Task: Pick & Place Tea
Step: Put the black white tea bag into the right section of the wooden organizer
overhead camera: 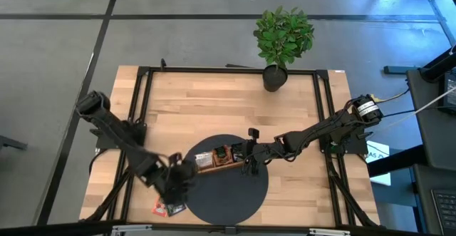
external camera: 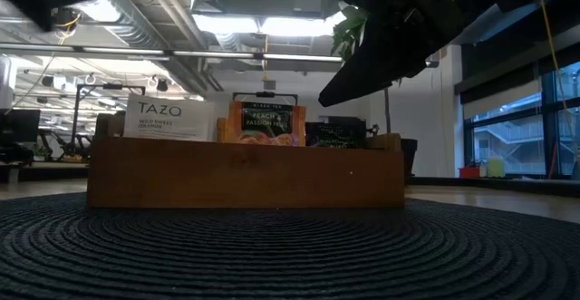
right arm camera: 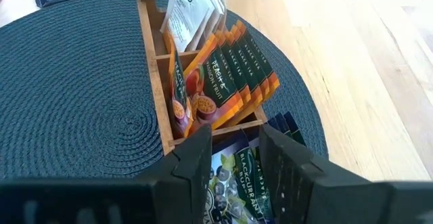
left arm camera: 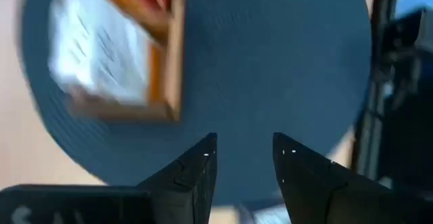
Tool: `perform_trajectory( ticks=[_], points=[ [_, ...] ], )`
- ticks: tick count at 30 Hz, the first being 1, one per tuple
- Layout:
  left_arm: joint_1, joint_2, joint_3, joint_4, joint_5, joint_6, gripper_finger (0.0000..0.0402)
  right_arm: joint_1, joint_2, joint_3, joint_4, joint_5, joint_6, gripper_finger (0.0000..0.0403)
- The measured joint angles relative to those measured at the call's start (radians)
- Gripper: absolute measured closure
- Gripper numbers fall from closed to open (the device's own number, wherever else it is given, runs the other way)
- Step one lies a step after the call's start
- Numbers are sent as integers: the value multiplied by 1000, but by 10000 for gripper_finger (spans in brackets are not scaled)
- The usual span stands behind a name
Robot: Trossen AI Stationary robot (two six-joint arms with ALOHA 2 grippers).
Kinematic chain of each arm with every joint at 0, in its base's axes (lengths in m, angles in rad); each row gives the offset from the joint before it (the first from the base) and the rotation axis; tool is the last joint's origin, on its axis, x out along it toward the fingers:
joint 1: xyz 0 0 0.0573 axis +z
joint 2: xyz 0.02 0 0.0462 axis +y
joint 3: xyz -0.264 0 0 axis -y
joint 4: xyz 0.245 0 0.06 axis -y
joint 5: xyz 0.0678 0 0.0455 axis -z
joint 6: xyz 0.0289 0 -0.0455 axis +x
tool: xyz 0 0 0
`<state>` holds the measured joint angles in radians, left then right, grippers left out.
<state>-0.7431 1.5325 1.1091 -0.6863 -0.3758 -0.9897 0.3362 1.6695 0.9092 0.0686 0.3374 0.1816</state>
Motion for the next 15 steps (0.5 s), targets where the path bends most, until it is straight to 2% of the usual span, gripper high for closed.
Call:
perform_trajectory(
  ticks=[8, 15],
  points=[
    [-154, 81, -7, 4, 38, -428, 262, 0, 0, 0, 0, 0, 28, 276],
    [-211, 149, -7, 6, 59, -473, 263, 0, 0, 0, 0, 0, 23, 276]
  ],
)
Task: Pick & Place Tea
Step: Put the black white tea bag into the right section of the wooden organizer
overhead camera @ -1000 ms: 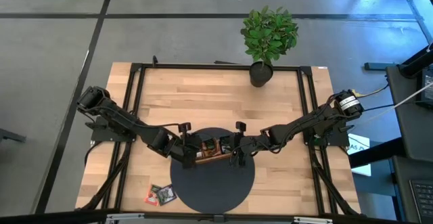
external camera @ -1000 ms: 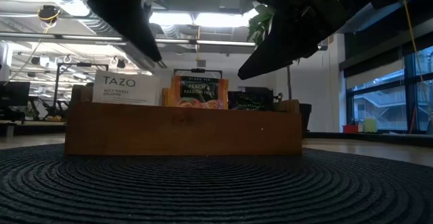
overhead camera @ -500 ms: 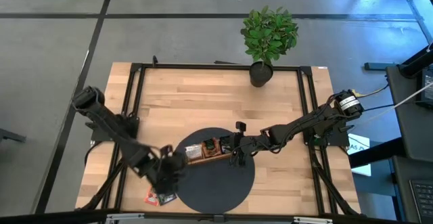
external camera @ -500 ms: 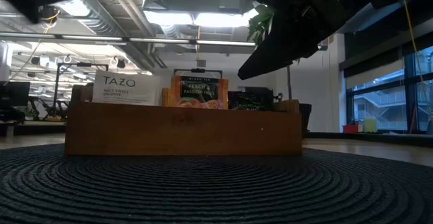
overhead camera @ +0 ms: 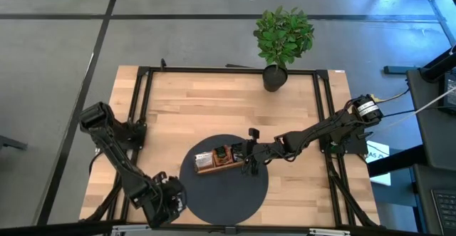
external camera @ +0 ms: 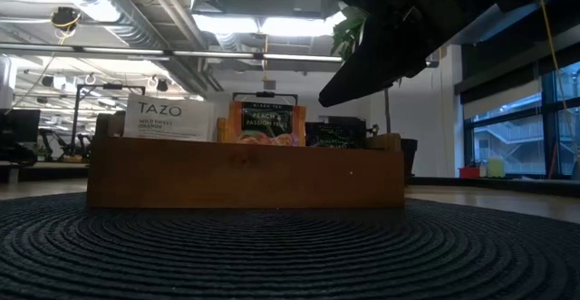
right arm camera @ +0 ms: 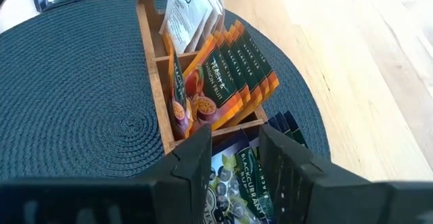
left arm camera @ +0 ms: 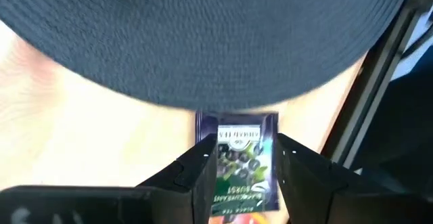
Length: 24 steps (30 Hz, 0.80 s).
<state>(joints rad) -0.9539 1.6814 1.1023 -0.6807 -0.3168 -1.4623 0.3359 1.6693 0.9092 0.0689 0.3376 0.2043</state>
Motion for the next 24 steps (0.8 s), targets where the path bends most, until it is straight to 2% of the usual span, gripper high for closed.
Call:
perform_trajectory(
  ticks=[6, 8, 13, 15, 18, 24],
  points=[
    [-15, 28, 0, -3, 5, 53, 262, 0, 0, 0, -1, 0, 7, 276],
    [-14, 28, 0, -9, 21, 2, 263, 0, 0, 0, -3, -1, 28, 276],
    [-26, 29, 0, -103, 135, -183, 267, 0, 0, 0, -10, -1, 53, 276],
    [-36, 30, 0, -120, 112, -252, 267, 0, 0, 0, -10, -1, 53, 276],
    [-44, 30, 0, -95, 49, -267, 265, 0, 0, 0, -10, -1, 53, 276],
    [-44, 65, 0, -71, 58, -246, 268, 0, 0, 0, -10, 0, 52, 276]
  ],
)
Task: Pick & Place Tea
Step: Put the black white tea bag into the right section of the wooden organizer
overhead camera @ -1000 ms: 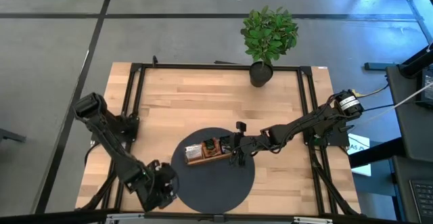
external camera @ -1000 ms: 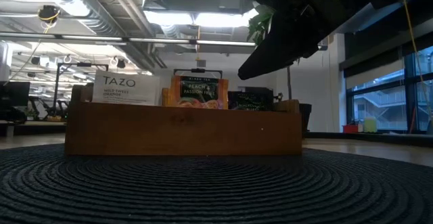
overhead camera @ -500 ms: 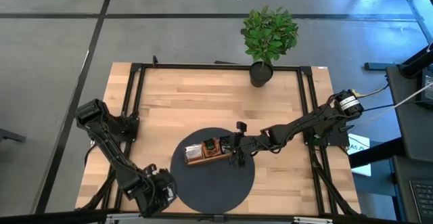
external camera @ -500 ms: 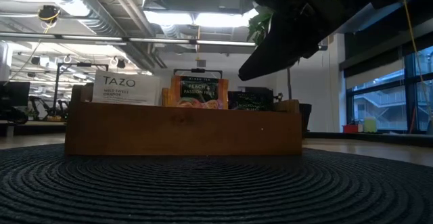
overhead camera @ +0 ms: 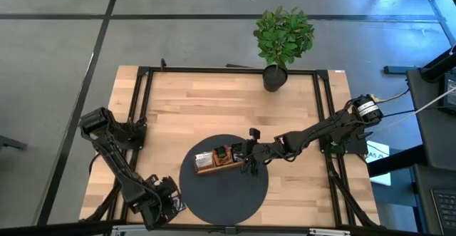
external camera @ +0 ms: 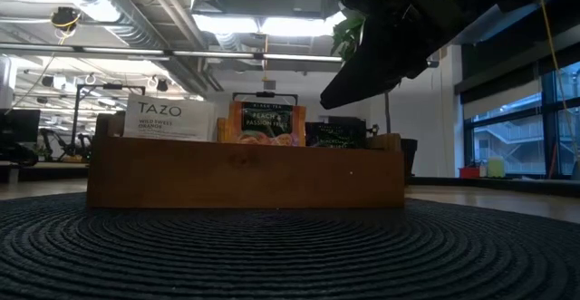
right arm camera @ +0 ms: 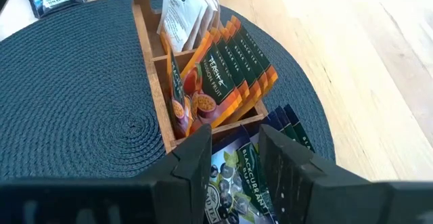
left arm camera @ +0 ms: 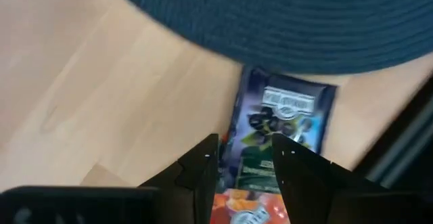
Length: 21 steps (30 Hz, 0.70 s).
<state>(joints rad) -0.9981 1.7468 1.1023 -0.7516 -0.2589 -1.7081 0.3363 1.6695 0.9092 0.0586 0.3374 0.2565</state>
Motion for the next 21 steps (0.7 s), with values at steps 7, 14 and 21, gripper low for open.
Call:
perform_trajectory(
  ticks=[7, 14, 21],
  points=[
    [1, 76, 0, 46, 72, 1, 263, 0, 0, 0, 0, 0, 1, 276],
    [1, 98, 0, 51, 71, 1, 263, 0, 0, 0, 2, 1, 1, 276],
    [1, 99, 0, 50, 76, 62, 266, 0, 0, 0, 3, 1, 1, 276]
  ],
)
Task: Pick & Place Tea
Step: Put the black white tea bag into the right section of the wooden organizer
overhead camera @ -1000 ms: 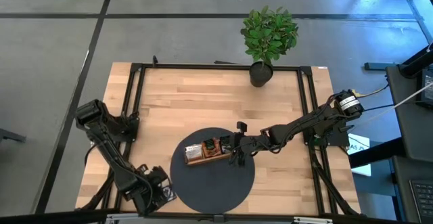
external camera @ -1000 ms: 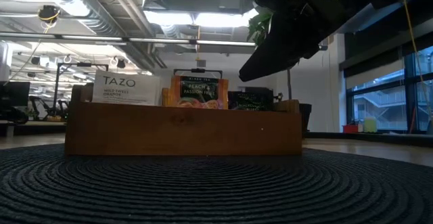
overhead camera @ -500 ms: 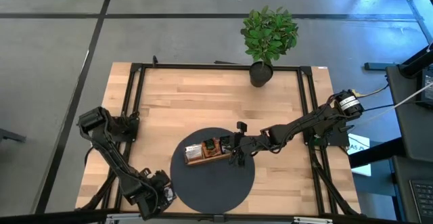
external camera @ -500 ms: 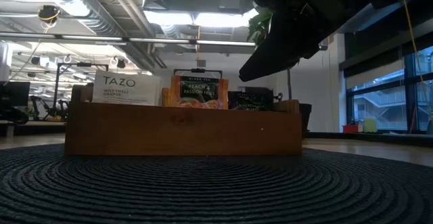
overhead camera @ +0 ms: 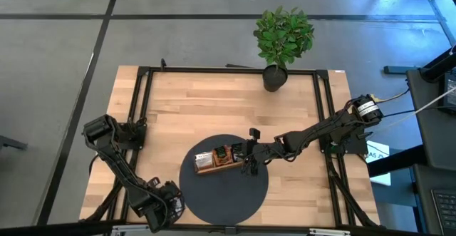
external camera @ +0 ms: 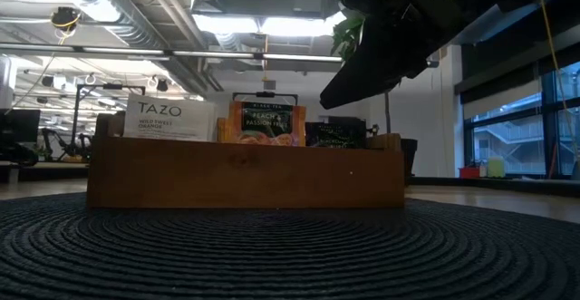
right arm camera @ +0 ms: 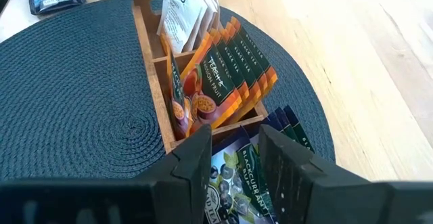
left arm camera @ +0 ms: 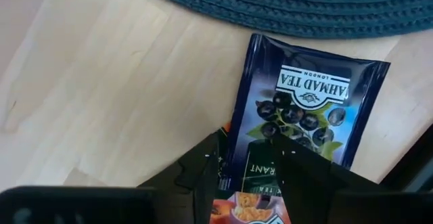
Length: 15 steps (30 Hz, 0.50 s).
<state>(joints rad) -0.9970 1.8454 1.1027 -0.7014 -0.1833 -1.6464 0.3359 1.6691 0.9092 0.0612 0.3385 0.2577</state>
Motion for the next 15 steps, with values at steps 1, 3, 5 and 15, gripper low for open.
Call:
perform_trajectory(
  ticks=[1, 3, 5, 15],
  points=[
    [0, 0, 0, -1, 1, 6, 268, 0, 0, 0, 0, 0, 0, 276],
    [1, 0, 0, -2, 2, 25, 278, 0, 0, 0, 0, 0, 0, 276],
    [4, 0, 0, -3, 4, 44, 292, 0, 0, 0, 0, 0, 0, 276],
    [6, 1, 0, -3, 39, 72, 373, 0, 0, 0, 0, 0, -2, 276]
  ],
)
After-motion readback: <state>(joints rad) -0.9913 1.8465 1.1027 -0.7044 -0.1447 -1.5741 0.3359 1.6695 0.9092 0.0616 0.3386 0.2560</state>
